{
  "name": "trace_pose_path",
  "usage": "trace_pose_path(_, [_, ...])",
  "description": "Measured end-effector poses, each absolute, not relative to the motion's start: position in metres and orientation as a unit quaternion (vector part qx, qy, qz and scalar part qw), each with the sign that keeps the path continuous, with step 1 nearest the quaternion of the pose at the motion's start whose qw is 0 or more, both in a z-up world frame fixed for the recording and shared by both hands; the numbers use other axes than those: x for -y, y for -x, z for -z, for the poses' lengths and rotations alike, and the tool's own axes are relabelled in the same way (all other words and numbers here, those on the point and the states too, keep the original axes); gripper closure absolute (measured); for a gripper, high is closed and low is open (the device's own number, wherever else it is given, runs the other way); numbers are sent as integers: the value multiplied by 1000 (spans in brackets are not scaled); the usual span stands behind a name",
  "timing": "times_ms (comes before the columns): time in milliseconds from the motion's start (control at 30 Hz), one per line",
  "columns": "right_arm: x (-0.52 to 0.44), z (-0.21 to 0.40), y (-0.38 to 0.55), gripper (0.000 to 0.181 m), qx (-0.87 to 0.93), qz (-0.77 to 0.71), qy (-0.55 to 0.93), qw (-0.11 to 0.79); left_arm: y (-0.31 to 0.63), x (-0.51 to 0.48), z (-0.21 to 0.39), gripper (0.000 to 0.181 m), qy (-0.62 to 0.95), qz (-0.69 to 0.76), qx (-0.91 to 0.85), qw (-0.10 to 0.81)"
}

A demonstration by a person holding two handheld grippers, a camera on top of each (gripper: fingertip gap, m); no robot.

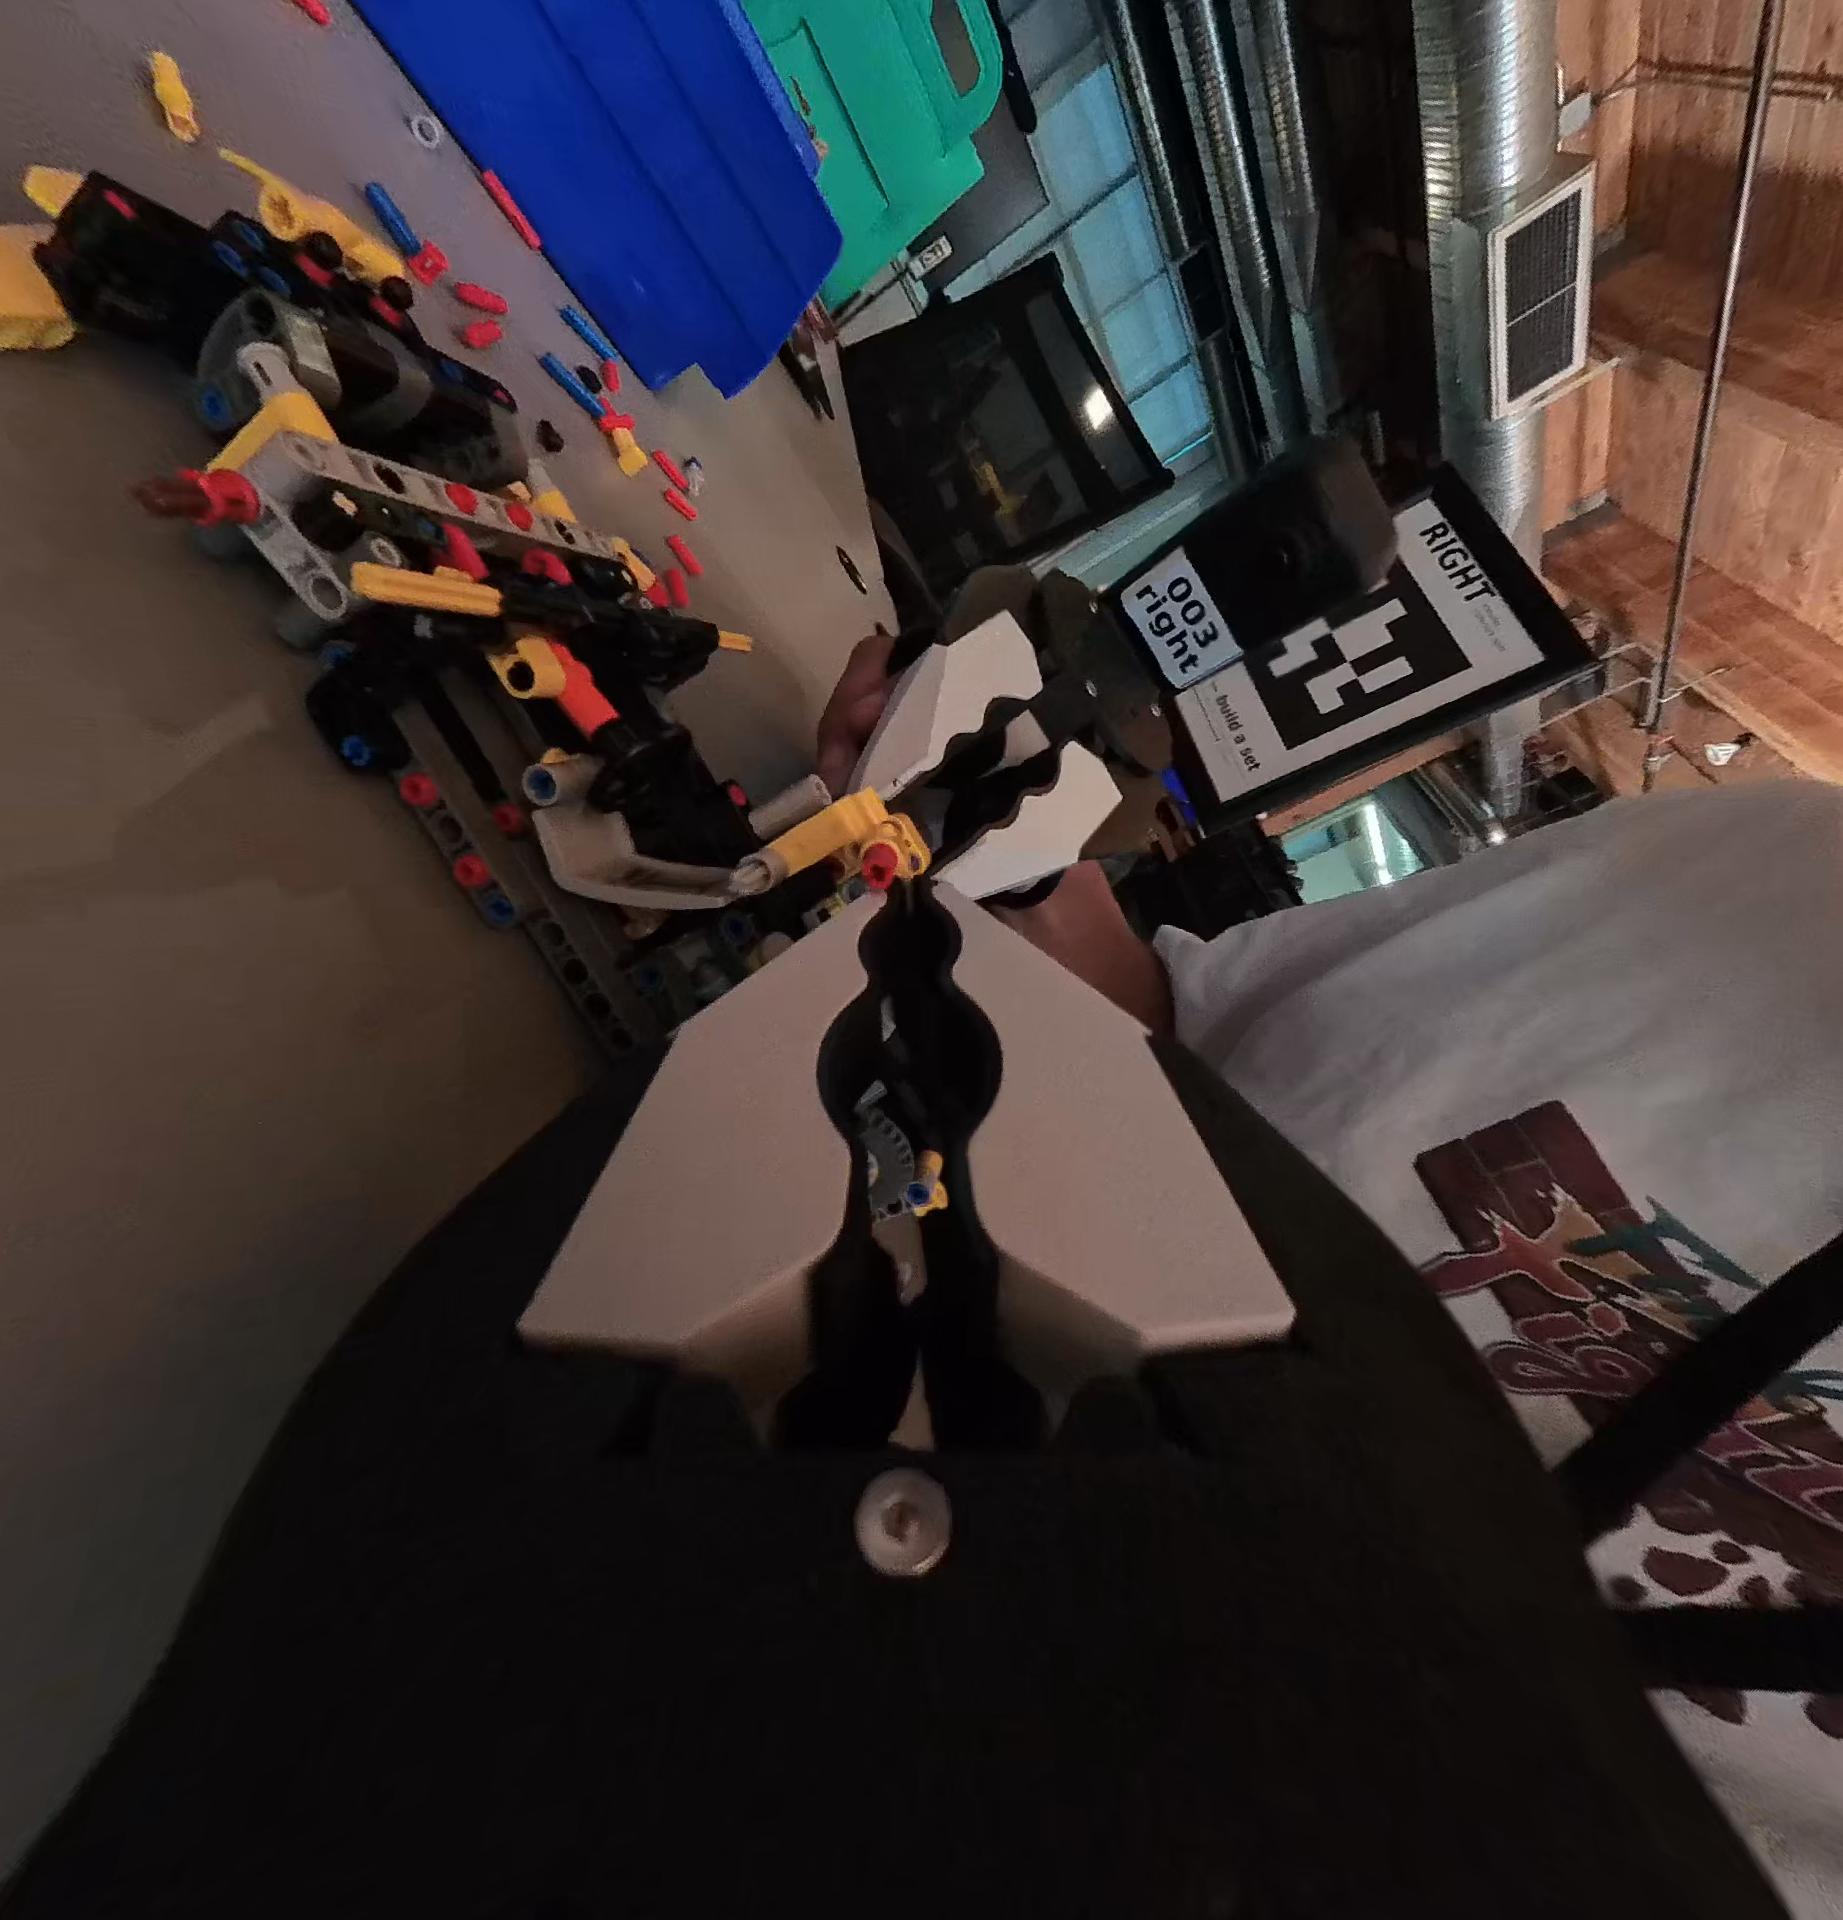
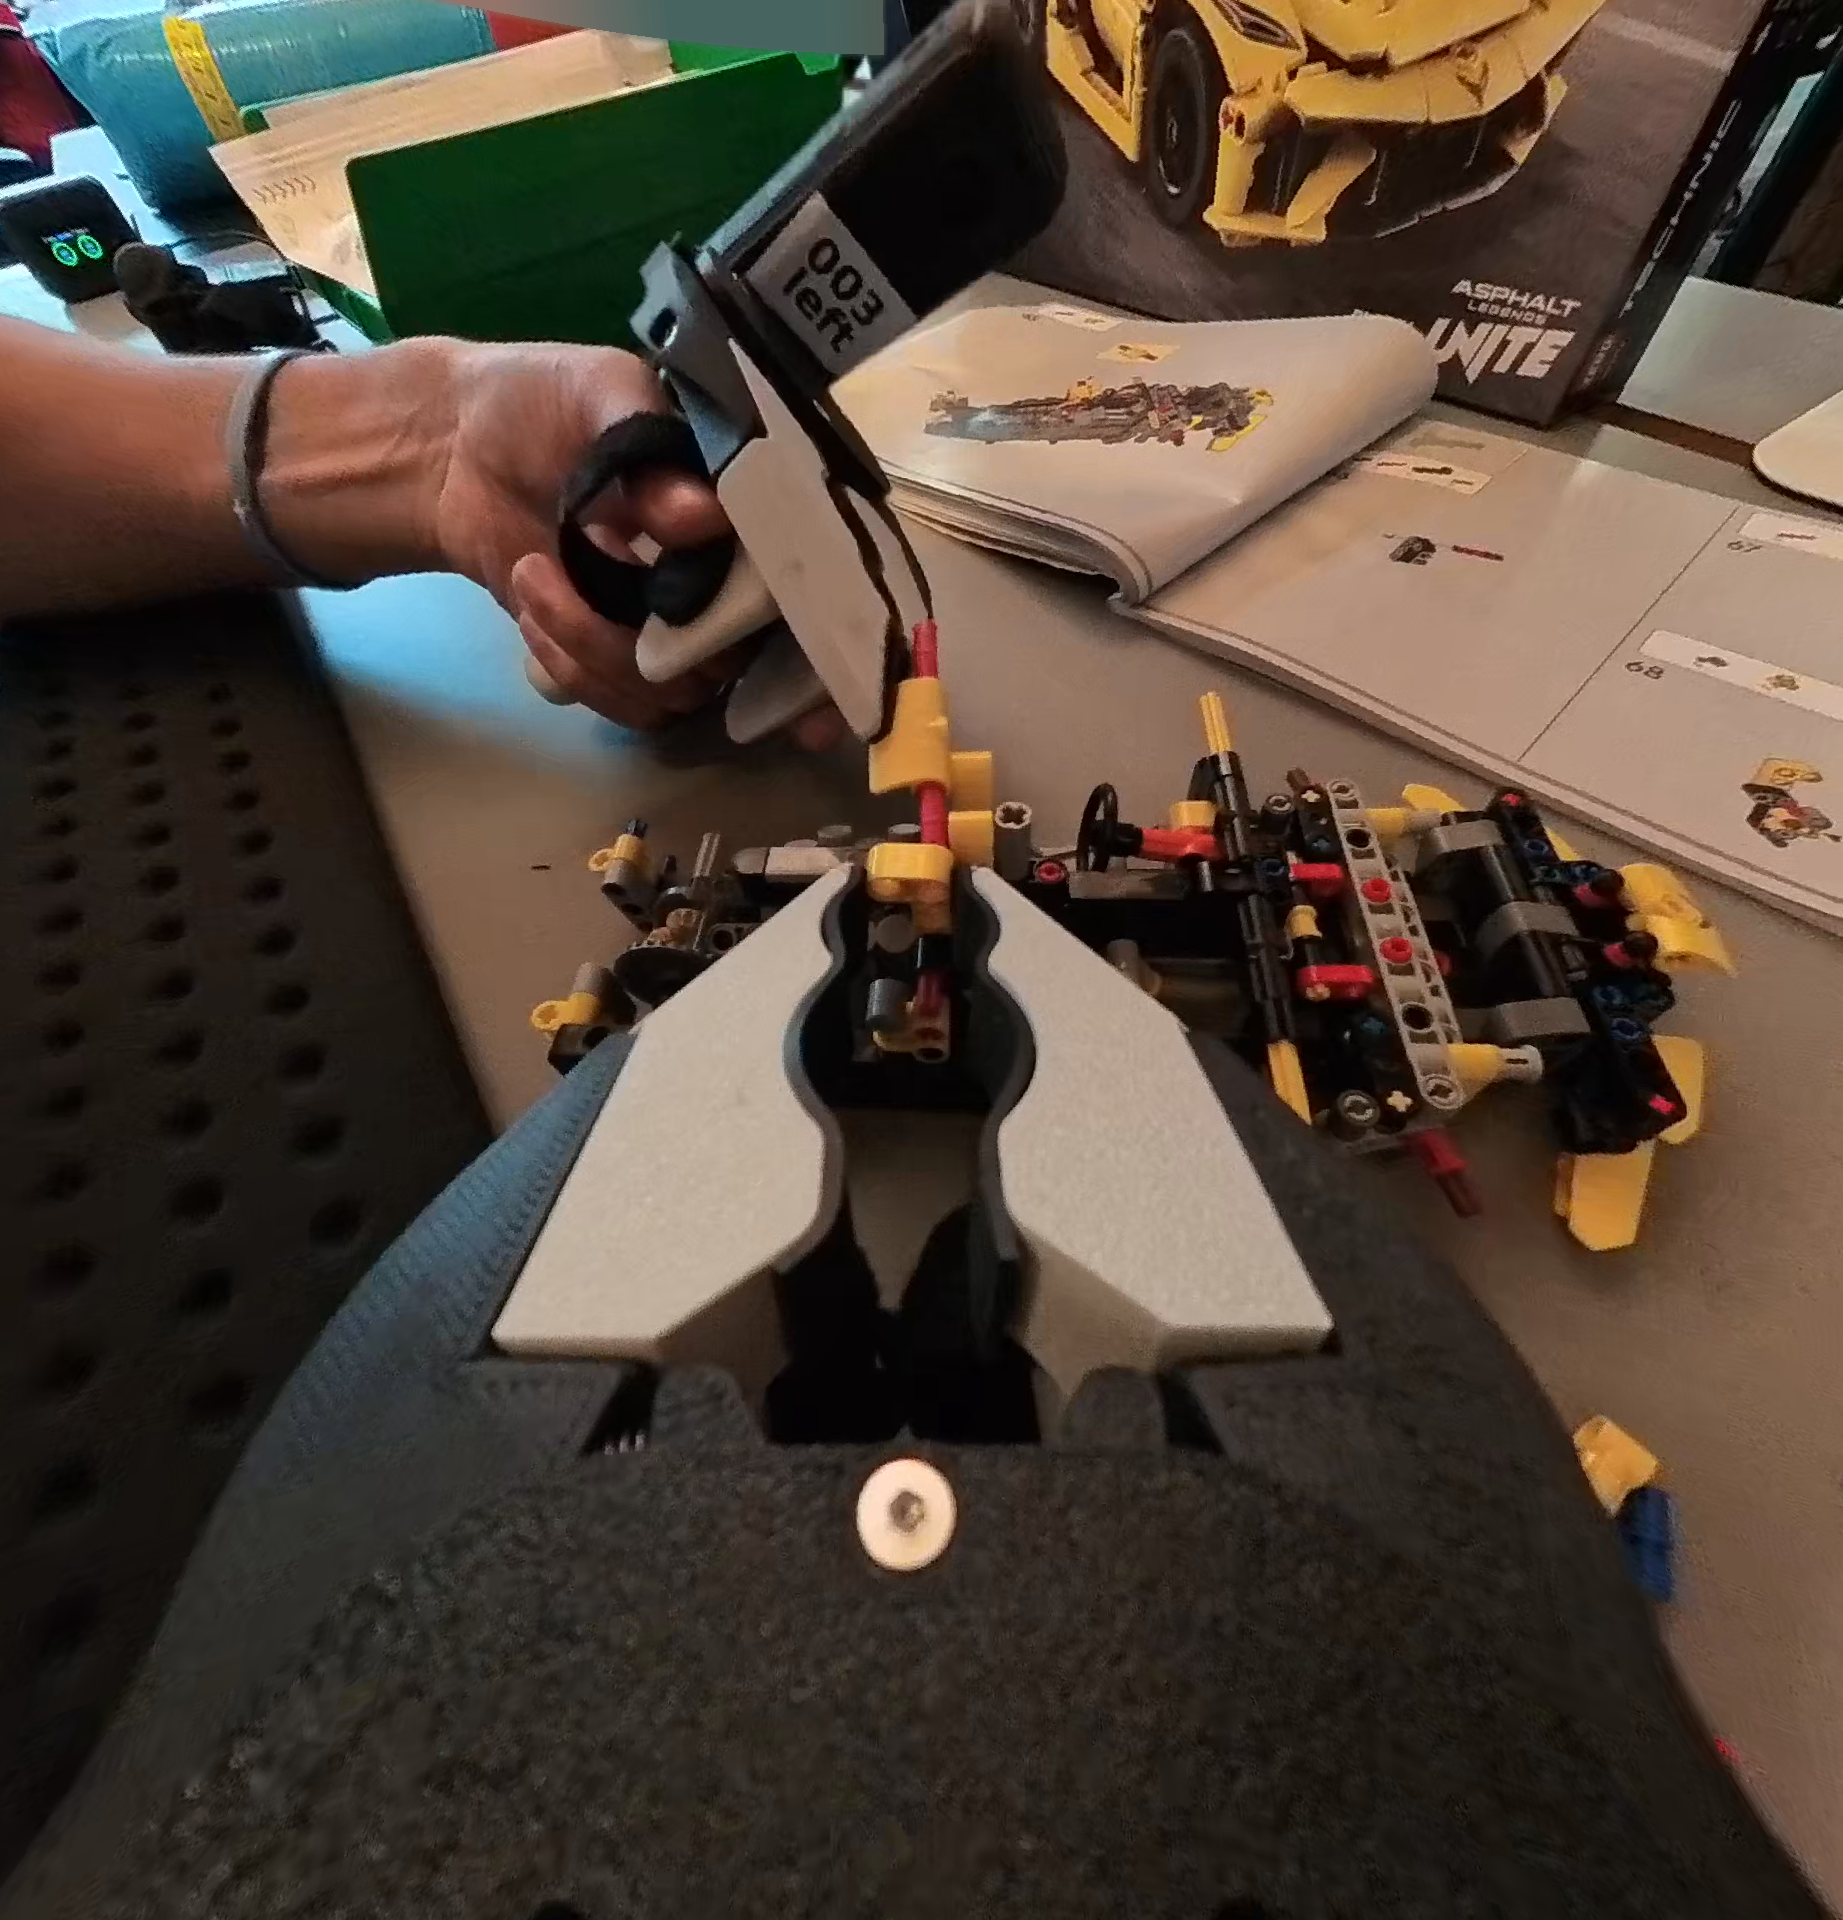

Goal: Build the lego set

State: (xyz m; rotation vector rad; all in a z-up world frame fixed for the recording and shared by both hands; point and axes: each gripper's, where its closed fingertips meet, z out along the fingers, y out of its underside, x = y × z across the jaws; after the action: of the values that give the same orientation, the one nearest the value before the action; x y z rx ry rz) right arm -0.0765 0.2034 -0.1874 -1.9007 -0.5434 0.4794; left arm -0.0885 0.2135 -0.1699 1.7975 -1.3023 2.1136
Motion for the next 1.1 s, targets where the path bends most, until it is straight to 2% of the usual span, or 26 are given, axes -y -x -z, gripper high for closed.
trace_pose_path(67, [-203,187,76,166,228,-199,794,527,92,-214,164,181,-568,-696,440,3])
trace_pose_path(200, [-199,169,71,154,204,-220,771,562,106,-216,146,180,-503,-692,507,-106])
trace_pose_path(333, [-189,143,94,155,195,-332,723,574,120,-190,121,180,-400,-689,575,-184])
trace_pose_path(467, [-176,129,110,164,214,-397,690,567,119,-181,125,180,-403,-688,575,-182])
trace_pose_path(633, [-177,129,109,177,211,-387,692,571,118,-174,125,180,-403,-685,581,-175])
trace_pose_path(933, [-199,114,103,178,65,-470,668,573,102,-200,104,175,-474,-738,442,-188])
trace_pose_path(1100, [-205,114,97,178,40,-447,668,593,92,-209,99,174,-513,-765,340,-191])
